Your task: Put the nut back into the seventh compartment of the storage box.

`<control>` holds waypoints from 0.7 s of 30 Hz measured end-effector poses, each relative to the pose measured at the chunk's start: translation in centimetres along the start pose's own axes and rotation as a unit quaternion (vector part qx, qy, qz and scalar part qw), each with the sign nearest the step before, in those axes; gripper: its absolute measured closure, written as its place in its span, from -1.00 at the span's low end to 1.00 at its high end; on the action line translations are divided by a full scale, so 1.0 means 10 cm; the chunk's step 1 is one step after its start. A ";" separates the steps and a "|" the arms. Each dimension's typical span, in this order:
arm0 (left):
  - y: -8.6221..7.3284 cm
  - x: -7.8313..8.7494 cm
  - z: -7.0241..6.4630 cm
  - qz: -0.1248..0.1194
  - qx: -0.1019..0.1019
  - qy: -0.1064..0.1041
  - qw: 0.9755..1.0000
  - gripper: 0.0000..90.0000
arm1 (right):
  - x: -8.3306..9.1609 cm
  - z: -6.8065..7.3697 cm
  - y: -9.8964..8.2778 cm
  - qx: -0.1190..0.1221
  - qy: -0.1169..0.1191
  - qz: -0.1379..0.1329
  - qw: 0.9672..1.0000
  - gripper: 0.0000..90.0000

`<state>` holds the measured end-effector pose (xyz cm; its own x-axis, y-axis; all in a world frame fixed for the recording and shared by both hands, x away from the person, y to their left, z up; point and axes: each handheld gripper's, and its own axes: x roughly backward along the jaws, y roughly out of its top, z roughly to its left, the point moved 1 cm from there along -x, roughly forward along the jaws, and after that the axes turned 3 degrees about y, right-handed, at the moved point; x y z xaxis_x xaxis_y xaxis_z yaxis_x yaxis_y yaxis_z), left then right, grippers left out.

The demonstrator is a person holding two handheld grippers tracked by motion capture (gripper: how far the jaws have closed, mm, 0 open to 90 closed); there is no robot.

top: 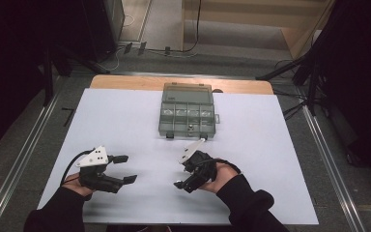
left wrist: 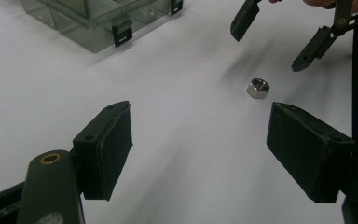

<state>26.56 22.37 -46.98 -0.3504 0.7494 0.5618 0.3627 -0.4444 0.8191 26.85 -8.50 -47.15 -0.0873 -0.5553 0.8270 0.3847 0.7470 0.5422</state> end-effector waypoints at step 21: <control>0.00 0.00 -0.01 0.000 0.000 0.000 1.000 -0.50 | -0.11 0.13 -0.01 0.028 0.001 0.075 0.997 -0.15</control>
<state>26.51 22.35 -46.97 -0.3503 0.7495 0.5616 0.3622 -0.4446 0.8193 25.71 -7.51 -47.94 -0.0305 -0.4365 0.8992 0.3408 0.8412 0.4199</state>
